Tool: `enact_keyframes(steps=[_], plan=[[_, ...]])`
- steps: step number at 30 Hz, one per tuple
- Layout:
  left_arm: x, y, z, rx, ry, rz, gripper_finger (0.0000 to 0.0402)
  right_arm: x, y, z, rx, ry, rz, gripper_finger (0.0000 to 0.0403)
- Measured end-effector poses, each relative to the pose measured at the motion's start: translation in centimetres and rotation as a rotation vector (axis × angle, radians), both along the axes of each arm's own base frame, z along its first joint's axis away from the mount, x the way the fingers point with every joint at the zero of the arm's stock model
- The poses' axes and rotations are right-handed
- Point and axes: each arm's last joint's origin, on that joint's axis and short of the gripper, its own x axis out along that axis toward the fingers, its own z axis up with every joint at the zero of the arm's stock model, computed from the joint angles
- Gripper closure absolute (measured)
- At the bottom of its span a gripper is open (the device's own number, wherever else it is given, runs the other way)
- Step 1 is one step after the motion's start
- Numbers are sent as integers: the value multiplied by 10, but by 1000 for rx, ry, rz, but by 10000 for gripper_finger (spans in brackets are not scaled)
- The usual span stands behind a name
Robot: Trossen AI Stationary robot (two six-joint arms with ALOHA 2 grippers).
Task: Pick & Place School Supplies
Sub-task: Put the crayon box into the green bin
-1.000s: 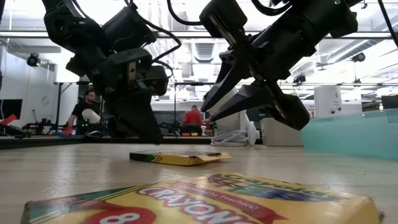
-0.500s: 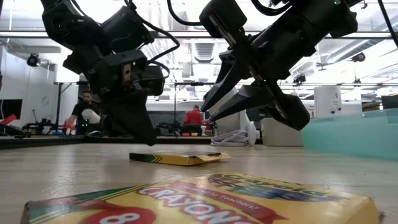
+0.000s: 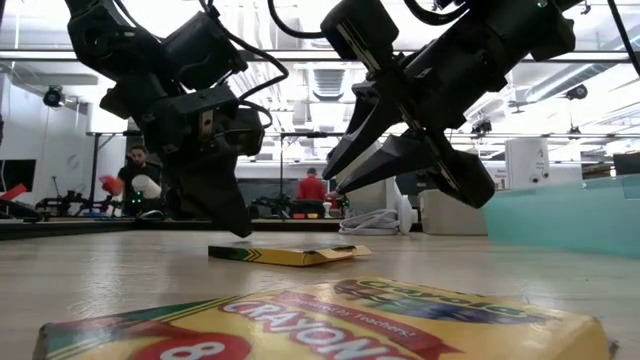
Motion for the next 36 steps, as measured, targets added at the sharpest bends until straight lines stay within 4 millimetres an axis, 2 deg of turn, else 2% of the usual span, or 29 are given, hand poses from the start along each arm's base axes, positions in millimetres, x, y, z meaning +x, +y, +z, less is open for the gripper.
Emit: enact_keyframes(steps=[11, 15, 22, 32, 36], plan=[[0, 0, 0, 0, 0, -2, 365, -1, 1, -2, 0, 33, 82, 335], [0, 0, 0, 7, -2, -9, 365, -2, 1, -2, -75, 47, 159, 325], [0, 0, 0, 29, -7, -33, 364, -2, 1, -4, -113, 56, 184, 291], [0, -1, 0, 30, -7, -40, 364, -2, 1, -5, -133, 59, 199, 221], [0, -1, 0, 31, -9, -39, 364, -1, 1, -5, -88, 55, 159, 198]])
